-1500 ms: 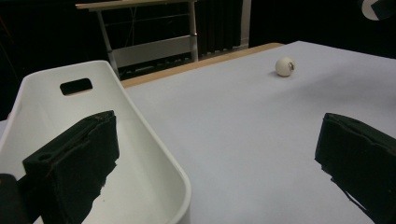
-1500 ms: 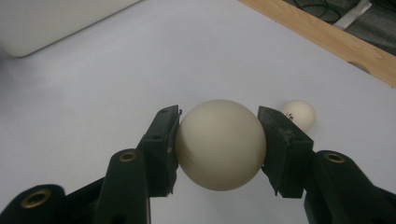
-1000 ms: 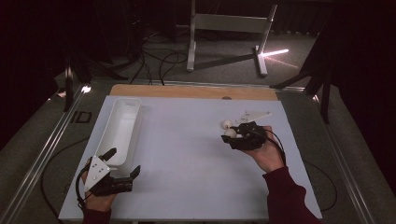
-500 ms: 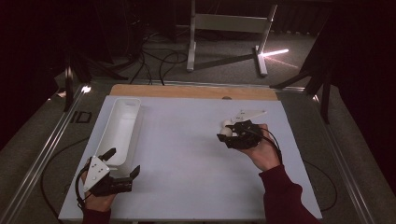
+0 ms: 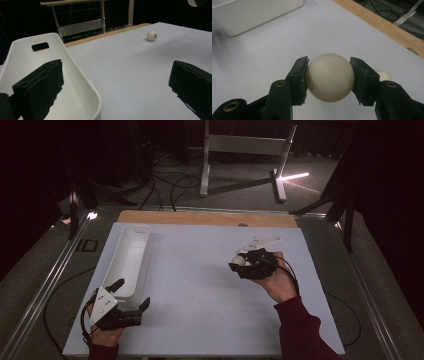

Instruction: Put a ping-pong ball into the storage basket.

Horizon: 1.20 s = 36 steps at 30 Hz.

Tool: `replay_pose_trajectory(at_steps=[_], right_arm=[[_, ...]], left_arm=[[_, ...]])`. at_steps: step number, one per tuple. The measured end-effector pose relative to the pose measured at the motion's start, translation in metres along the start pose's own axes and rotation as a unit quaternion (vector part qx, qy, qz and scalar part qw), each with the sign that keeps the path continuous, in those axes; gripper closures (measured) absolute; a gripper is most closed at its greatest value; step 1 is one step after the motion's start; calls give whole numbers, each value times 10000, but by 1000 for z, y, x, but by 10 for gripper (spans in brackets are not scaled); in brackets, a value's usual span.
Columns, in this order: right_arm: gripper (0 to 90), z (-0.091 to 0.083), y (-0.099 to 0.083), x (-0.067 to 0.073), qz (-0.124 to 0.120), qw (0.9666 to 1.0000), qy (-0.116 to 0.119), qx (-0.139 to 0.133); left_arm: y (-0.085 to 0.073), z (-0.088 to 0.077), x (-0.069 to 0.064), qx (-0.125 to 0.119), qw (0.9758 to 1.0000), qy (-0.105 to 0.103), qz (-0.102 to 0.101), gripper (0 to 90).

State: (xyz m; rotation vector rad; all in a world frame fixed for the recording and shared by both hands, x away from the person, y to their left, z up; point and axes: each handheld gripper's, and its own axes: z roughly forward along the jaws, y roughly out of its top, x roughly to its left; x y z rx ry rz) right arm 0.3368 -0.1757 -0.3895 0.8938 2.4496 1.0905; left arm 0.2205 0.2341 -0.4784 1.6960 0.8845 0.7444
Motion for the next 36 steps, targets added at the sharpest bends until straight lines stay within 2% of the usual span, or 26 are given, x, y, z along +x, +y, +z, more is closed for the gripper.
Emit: replay_pose_trajectory(at_steps=[36], right_arm=[[502,9,16,17,-135,9997,163,-101]], left_arm=[[0,0,0,13,10000,-12,-5,2]])
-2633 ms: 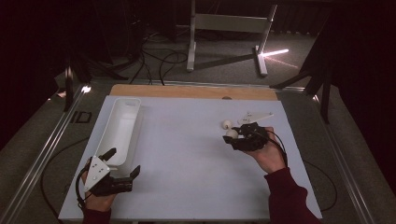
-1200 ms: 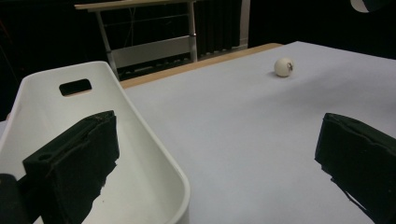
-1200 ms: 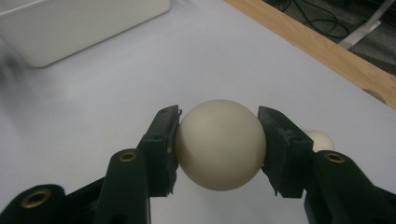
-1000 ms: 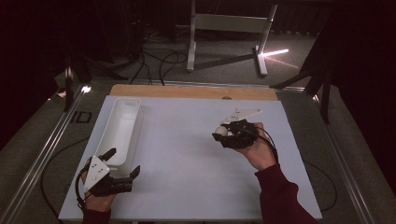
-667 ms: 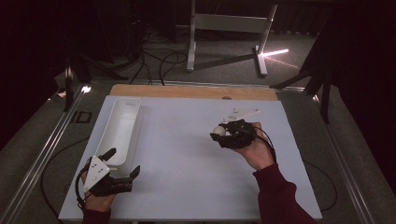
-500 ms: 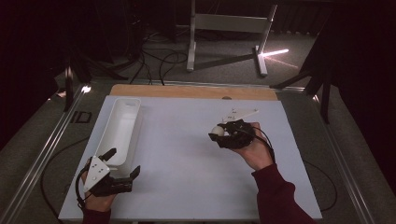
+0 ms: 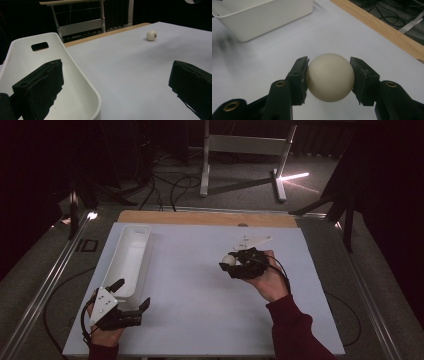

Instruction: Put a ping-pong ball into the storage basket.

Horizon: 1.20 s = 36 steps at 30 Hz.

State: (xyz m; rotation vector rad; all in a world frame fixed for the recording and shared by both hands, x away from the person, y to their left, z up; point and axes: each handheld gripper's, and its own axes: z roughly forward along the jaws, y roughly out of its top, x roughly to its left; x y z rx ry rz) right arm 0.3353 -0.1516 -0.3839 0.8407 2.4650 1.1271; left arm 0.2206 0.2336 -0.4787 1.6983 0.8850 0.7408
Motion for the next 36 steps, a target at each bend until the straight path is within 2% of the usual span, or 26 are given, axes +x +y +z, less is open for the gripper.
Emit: replay_pose_trajectory(at_steps=[36], right_arm=[[502,12,18,10,-99,9998,163,-48]], left_arm=[[0,-1,1,4,10000,-9,-3,2]])
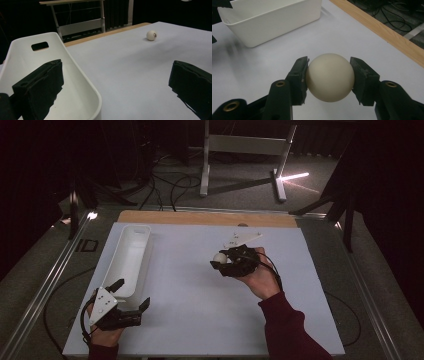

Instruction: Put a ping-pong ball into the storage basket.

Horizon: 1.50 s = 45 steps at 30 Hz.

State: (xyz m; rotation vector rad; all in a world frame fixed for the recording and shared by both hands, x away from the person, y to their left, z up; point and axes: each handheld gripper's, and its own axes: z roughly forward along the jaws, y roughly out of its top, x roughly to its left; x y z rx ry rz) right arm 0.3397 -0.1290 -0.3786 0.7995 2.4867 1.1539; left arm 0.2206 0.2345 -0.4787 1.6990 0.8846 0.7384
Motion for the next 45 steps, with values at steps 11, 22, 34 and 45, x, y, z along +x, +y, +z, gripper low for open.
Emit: replay_pose_trajectory(at_steps=[11,22,34,45], right_arm=[[502,5,7,5,-66,10000,73,2],[501,12,12,7,-90,9999,135,32],[502,16,16,11,-104,9997,208,-19],[501,19,22,14,-155,9996,232,-78]], left_arm=[[0,0,0,11,10000,-7,5,2],[0,1,0,30,10000,-25,5,2],[-1,1,0,28,10000,-23,3,2],[-1,1,0,33,10000,-23,-5,2]])
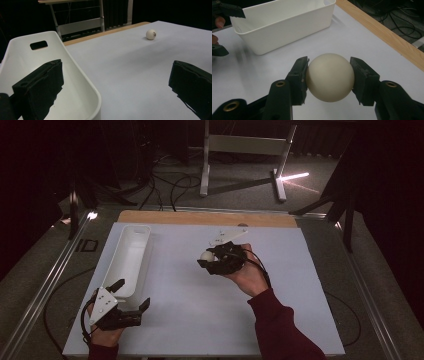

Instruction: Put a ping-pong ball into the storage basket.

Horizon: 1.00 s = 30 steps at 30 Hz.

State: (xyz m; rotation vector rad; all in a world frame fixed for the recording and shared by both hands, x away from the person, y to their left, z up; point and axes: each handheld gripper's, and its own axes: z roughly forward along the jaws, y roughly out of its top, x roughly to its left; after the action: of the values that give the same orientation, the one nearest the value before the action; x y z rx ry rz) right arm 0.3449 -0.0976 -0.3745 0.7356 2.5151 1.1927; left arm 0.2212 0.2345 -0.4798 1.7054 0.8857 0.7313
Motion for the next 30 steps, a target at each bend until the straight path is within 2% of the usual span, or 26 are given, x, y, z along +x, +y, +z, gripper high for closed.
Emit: replay_pose_trajectory(at_steps=[30], right_arm=[[502,12,11,7,-22,9998,138,-105]], left_arm=[[0,-1,0,-9,10000,0,-3,2]])
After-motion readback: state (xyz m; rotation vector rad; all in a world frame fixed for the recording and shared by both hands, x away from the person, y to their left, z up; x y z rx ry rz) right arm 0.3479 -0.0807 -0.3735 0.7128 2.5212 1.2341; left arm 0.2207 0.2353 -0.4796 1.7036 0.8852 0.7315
